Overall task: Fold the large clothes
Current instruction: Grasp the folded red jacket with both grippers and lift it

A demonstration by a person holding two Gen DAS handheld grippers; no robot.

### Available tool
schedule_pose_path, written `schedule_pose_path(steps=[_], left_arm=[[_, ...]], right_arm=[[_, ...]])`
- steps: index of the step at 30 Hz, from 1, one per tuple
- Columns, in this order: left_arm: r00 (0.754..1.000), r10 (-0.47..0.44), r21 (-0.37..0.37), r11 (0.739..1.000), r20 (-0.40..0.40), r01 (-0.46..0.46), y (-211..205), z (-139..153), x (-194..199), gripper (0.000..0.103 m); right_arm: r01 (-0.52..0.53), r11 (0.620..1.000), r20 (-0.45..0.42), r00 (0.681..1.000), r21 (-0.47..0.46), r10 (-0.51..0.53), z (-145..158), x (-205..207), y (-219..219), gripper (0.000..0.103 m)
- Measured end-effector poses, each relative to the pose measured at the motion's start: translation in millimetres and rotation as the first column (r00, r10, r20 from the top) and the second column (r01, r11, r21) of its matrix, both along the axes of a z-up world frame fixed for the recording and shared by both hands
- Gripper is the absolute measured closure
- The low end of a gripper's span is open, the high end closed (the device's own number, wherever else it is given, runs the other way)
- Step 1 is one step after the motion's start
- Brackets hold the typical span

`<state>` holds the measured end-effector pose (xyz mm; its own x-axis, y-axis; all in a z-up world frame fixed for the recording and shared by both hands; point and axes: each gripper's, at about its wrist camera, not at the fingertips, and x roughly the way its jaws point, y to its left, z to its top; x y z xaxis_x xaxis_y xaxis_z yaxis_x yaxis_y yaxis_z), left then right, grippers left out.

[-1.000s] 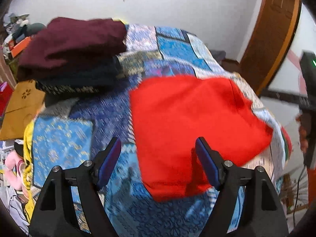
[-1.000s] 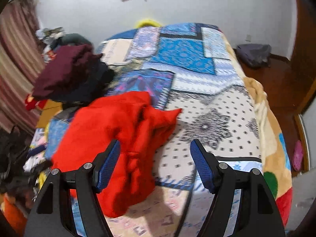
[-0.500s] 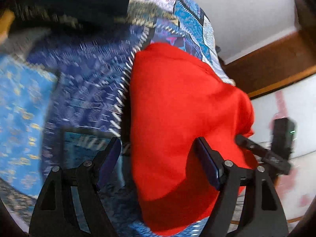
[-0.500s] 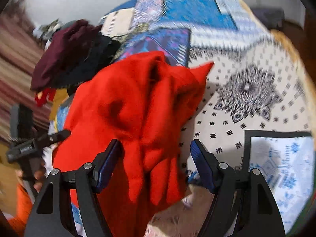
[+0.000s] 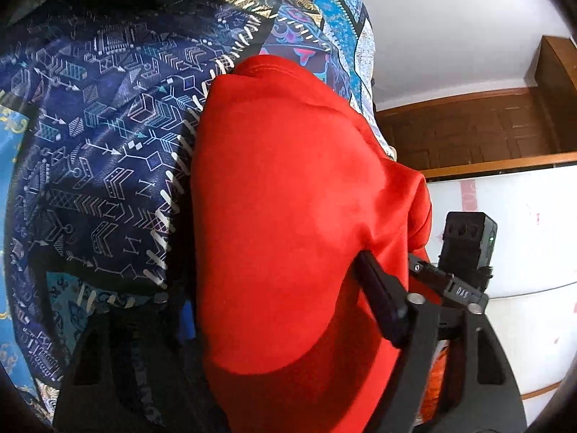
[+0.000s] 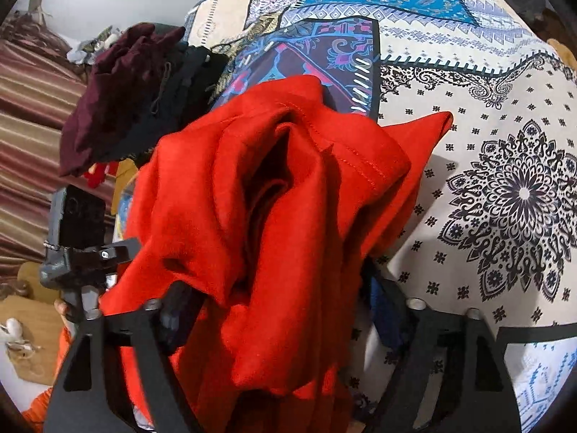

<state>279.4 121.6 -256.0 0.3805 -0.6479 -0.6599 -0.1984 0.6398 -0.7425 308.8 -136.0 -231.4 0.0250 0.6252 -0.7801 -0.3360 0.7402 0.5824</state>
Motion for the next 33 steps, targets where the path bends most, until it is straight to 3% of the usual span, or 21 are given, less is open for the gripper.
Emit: schedule_pose_path(steps=[3, 6, 10, 14, 22, 27, 31, 33], left_arm=[[0.999, -0.025, 0.076, 0.997, 0.041, 0.022, -9.4, 14.0, -4.8, 0.05], [0.993, -0.067, 0.141, 0.989, 0.094, 0.053, -21.5, 39.3, -11.7, 0.065], [0.979, -0.111, 0.237, 0.969, 0.172, 0.069, -36.5, 83.5, -17.5, 0.068], [0.949, -0.12, 0.294, 0.955, 0.293, 0.031, -30.0, 141.3, -31.6, 0.068], [0.853, -0.046, 0.315, 0.939, 0.52, -0.141, 31.1, 262.1, -35.6, 0.068], [0.813, 0.007, 0.327, 0.913, 0.583, -0.243, 93.6, 313.0, -19.1, 0.068], [0.801, 0.014, 0.366, 0.884, 0.598, -0.289, 140.4, 331.9, 4.8, 0.068], [0.811, 0.025, 0.393, 0.866, 0.584, -0.31, 167.5, 329.1, 23.7, 0.067]], right_arm=[[0.046, 0.997, -0.043, 0.998, 0.056, -0.043, 1.3, -4.7, -13.1, 0.066], [0.093, 0.989, -0.085, 0.993, 0.114, -0.083, 7.7, -9.7, -24.6, 0.073], [0.097, 0.99, -0.043, 0.995, 0.101, -0.093, 32.9, -15.3, -22.0, 0.074], [0.059, 0.992, 0.07, 0.995, 0.111, -0.067, 81.7, -19.8, -13.1, 0.074], [-0.041, 0.976, 0.319, 0.947, 0.216, -0.031, 201.7, -7.6, 40.2, 0.074], [-0.11, 0.958, 0.393, 0.92, 0.267, -0.004, 242.9, 20.6, 104.7, 0.074], [-0.155, 0.947, 0.444, 0.896, 0.283, 0.015, 257.5, 42.7, 155.7, 0.073], [-0.165, 0.938, 0.433, 0.901, 0.304, 0.018, 252.4, 57.9, 184.2, 0.073]])
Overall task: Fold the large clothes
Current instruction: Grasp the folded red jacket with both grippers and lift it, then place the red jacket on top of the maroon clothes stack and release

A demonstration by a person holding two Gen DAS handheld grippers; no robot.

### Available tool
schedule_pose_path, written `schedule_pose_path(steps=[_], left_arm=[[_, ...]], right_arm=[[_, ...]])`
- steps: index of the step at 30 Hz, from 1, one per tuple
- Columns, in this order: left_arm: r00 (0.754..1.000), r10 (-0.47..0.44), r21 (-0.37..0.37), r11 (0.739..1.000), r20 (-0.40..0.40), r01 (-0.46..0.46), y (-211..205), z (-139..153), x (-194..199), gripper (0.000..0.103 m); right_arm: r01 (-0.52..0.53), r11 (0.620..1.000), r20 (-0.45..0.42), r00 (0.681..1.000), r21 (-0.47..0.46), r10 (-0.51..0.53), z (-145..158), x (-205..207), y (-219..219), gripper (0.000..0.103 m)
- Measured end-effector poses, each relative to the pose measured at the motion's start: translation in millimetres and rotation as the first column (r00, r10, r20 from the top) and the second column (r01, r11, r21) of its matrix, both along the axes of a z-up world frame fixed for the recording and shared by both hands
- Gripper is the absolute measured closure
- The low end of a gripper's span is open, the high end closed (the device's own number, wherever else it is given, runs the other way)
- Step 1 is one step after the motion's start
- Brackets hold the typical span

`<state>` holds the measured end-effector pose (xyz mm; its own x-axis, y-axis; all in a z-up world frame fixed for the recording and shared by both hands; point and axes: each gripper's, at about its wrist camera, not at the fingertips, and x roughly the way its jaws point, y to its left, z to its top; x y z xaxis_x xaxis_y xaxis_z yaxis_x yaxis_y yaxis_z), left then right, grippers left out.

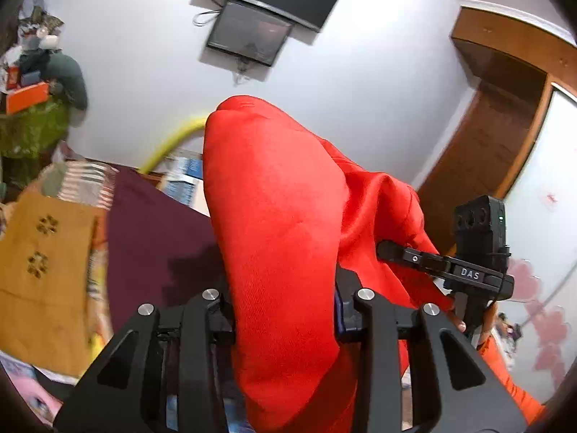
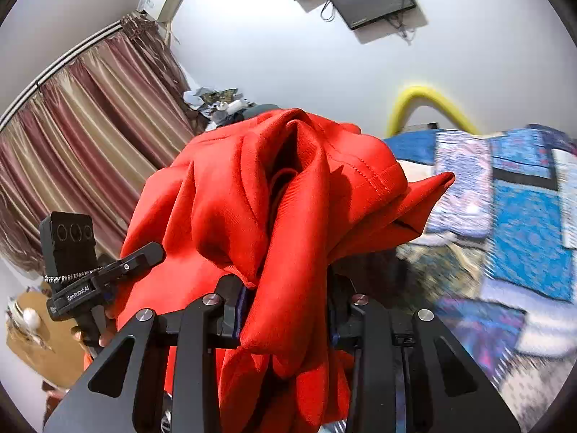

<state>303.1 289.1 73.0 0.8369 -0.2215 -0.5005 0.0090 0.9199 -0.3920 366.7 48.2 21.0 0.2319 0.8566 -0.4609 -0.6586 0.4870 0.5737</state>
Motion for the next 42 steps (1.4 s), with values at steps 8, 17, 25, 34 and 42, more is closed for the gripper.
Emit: schedule_pose_path(steps=[8, 17, 25, 34, 42], left_arm=[[0.961, 0.158, -0.049, 0.984, -0.226, -0.173, 104.4, -107.4, 61.2, 0.062], [0.949, 0.206, 0.058, 0.979, -0.24, -0.198, 114.4, -131.8, 60.8, 0.039], [0.945, 0.298, 0.262, 0.931, -0.136, -0.255, 76.2, -89.4, 16.9, 0.039], [0.955, 0.283, 0.238, 0.925, 0.09, -0.296, 15.7, -3.3, -88.7, 0.039], [0.905, 0.237, 0.314, 0.881, 0.354, -0.353, -78.7, 46.8, -196.3, 0.039]], right_arm=[[-0.024, 0.994, -0.063, 0.998, -0.104, 0.018, -68.9, 44.9, 90.1, 0.072], [0.045, 0.952, 0.023, 0.999, -0.303, -0.04, -106.1, 42.5, 102.4, 0.051], [0.143, 0.928, 0.225, 0.972, -0.344, -0.066, -56.0, 3.8, 68.8, 0.05], [0.187, 0.976, 0.328, 0.934, -0.111, -0.141, 29.2, -72.0, 2.3, 0.05], [0.205, 0.977, 0.523, 0.827, 0.063, -0.207, 79.1, -171.1, -42.8, 0.05]])
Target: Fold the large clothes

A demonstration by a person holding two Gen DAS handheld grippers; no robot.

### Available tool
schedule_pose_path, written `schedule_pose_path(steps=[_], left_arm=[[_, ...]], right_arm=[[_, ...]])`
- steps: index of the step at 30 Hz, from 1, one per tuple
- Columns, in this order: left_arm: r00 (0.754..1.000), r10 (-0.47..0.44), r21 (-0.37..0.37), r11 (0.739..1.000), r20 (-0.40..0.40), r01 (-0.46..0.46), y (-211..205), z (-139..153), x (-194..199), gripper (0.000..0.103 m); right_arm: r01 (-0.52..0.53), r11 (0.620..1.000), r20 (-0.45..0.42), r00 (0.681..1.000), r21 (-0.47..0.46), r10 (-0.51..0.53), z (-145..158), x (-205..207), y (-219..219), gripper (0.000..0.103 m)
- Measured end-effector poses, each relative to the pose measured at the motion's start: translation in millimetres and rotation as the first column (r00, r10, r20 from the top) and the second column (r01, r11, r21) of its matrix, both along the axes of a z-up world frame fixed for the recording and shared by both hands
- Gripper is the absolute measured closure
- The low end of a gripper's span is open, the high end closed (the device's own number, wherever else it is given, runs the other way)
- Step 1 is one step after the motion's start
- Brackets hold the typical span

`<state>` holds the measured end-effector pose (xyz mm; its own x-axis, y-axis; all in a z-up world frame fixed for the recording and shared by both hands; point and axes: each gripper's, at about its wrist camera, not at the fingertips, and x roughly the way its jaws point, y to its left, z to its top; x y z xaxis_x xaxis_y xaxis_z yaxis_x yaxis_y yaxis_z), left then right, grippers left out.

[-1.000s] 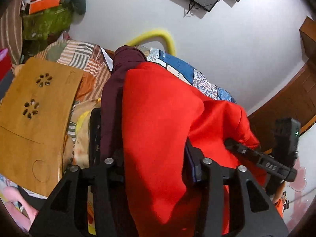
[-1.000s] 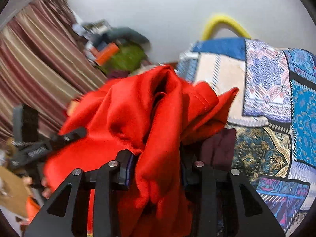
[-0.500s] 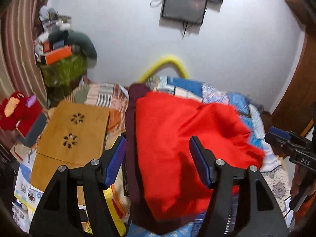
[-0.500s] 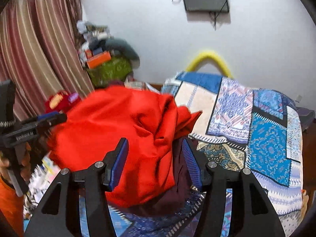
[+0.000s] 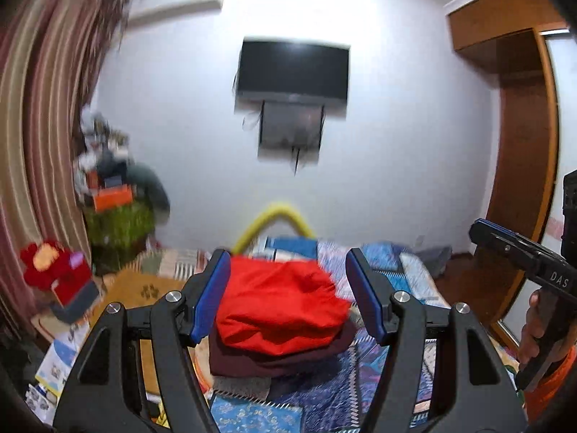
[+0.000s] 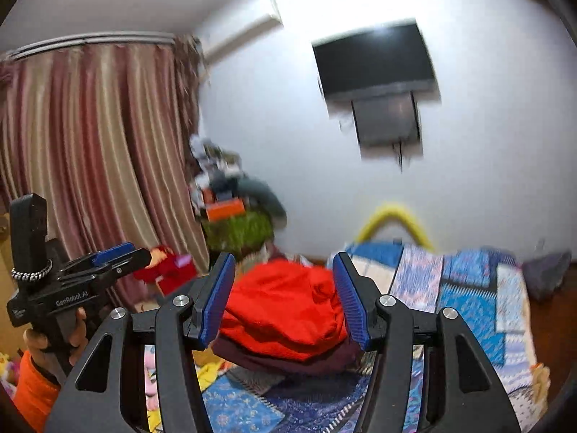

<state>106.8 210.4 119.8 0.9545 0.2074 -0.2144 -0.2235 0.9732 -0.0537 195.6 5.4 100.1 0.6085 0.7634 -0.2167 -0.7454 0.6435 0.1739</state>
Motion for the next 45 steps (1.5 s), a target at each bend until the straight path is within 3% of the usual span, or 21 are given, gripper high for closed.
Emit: schedule_pose_path(steps=[5, 11, 13, 17, 18, 22, 45], left_arm=[[0.993, 0.04, 0.085, 0.995, 0.108, -0.049, -44.6, 0.8, -50.3, 0.039], [0.983, 0.053, 0.104, 0.992, 0.175, -0.072, -75.6, -18.4, -88.4, 0.037], [0.98, 0.066, 0.108, 0.99, 0.188, -0.087, -81.6, -25.2, -96.0, 0.035], [0.976, 0.106, 0.108, 0.986, 0.189, -0.128, -88.8, -37.4, -104.7, 0.02], [0.976, 0.11, 0.096, 0.987, 0.189, -0.129, -89.0, -40.1, -106.5, 0.015], [0.974, 0.133, 0.067, 0.987, 0.185, -0.147, -87.6, -46.1, -110.0, 0.011], [0.979, 0.124, 0.073, 0.988, 0.161, -0.137, -94.0, -55.6, -104.3, 0.009]], right_arm=[[0.01, 0.999, 0.134, 0.991, 0.048, -0.016, 9.3, -59.4, -23.4, 0.05], [0.071, 0.996, 0.235, 0.968, 0.063, -0.084, -5.8, -93.5, -32.1, 0.046], [0.086, 0.994, 0.234, 0.967, 0.069, -0.1, -9.1, -97.3, -32.2, 0.04], [0.113, 0.991, 0.226, 0.966, 0.068, -0.125, -12.4, -99.0, -31.8, 0.026], [0.12, 0.991, 0.227, 0.965, 0.065, -0.131, -13.4, -100.7, -32.0, 0.019], [0.126, 0.991, 0.223, 0.966, 0.053, -0.135, -18.2, -100.2, -26.9, 0.004], [0.135, 0.99, 0.161, 0.977, 0.03, -0.138, -44.3, -107.6, -42.3, 0.002]])
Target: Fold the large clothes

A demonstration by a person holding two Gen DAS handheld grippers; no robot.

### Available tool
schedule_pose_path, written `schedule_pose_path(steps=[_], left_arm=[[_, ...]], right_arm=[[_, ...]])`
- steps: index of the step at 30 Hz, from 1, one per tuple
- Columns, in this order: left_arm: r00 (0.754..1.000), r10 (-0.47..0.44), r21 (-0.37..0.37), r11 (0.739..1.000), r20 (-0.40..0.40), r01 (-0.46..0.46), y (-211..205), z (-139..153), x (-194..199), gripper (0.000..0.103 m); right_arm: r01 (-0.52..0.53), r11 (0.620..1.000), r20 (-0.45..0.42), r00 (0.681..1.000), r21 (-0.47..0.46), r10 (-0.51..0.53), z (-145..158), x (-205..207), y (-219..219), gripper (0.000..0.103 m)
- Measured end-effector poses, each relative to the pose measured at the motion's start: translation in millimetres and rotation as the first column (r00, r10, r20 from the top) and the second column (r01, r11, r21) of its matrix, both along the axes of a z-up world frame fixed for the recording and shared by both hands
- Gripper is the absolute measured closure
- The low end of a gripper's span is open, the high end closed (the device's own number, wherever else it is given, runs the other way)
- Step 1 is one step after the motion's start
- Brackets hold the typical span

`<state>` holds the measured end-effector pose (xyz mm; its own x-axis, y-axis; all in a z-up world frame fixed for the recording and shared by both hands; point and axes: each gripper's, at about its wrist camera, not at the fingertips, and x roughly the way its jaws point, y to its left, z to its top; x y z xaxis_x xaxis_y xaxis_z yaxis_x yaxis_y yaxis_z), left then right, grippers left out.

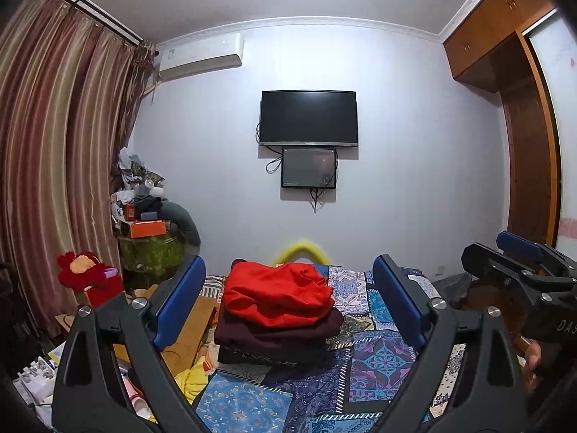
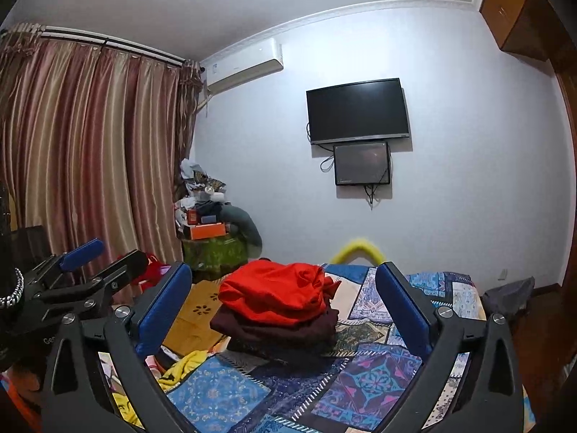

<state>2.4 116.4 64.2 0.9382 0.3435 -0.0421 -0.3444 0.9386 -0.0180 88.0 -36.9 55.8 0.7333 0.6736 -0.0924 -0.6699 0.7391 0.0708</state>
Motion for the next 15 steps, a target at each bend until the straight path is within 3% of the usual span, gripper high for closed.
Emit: schedule_pose_path(steps=[15], left_arm=[[1.0, -0.021, -0.031, 0.999, -0.02, 0.021, 1.9, -5.1, 5.2, 0.009]], right_arm=[[0.003, 1.0, -0.031, 1.0, -0.007, -0.004, 4.8, -0.5, -2.2, 0.001]])
